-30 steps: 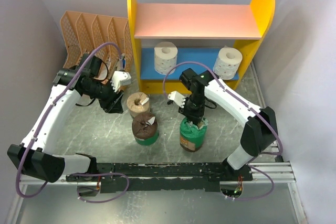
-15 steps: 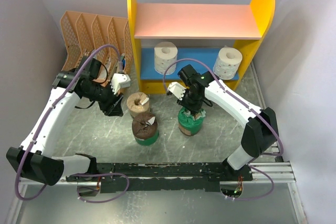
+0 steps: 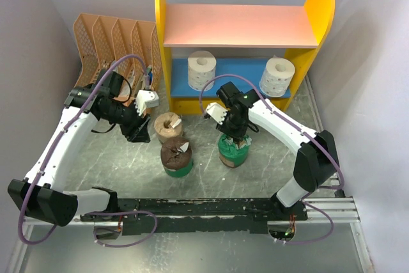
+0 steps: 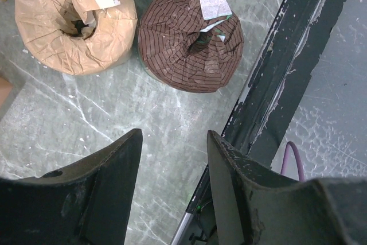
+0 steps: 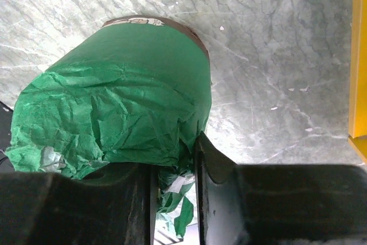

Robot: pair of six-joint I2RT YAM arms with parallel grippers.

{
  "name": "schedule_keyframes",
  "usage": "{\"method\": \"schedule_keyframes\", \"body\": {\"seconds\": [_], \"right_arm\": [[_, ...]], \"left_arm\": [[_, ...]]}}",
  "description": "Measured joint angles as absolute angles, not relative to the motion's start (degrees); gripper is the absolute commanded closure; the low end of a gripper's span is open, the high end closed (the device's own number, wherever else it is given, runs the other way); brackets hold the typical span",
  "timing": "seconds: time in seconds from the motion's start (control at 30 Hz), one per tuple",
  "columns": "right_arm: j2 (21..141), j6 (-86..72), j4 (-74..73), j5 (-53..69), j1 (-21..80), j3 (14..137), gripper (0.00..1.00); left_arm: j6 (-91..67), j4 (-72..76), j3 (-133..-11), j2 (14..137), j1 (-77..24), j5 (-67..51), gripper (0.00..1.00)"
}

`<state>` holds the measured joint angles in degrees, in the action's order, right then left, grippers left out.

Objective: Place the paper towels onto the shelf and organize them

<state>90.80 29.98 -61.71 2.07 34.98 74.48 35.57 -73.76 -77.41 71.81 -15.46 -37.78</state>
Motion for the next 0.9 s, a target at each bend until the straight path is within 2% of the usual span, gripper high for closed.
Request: {"method": "schedule_keyframes", "body": {"seconds": [0.2, 0.23, 0.27, 0.7, 0.77, 0.8, 0.9], "right_arm": [[90.8, 30.5, -63.4, 1.7, 35.0, 77.2, 0.65], [90.7, 30.6, -63.7, 1.4, 35.0, 78.1, 0.57], [90.5, 30.6, -63.8, 1.3, 35.0, 78.9, 0.55], [86.8, 30.3, -64.1, -0.6, 35.0, 85.8, 0.50], [84.6, 30.1, -62.5, -0.6, 35.0, 85.8, 0.45], [82.9, 29.8, -61.1, -0.6, 34.9, 85.8, 0.38], [75.8, 29.0, -55.7, 0.8, 34.2, 86.0, 0.36]], "left_arm": [[35.9, -73.8, -77.3, 71.8, -15.5, -37.8, 0.37], [36.0, -73.8, -77.1, 71.8, -15.5, -37.8, 0.37], [36.1, -73.9, -76.9, 71.8, -15.5, -37.8, 0.37], [36.2, -74.2, -75.3, 71.1, -15.3, -37.8, 0.37], [36.2, -74.2, -74.9, 70.9, -14.8, -37.8, 0.37], [36.2, -74.3, -74.8, 70.8, -14.3, -37.8, 0.37], [36.2, -74.4, -74.5, 70.1, -12.4, -38.2, 0.38]]}}
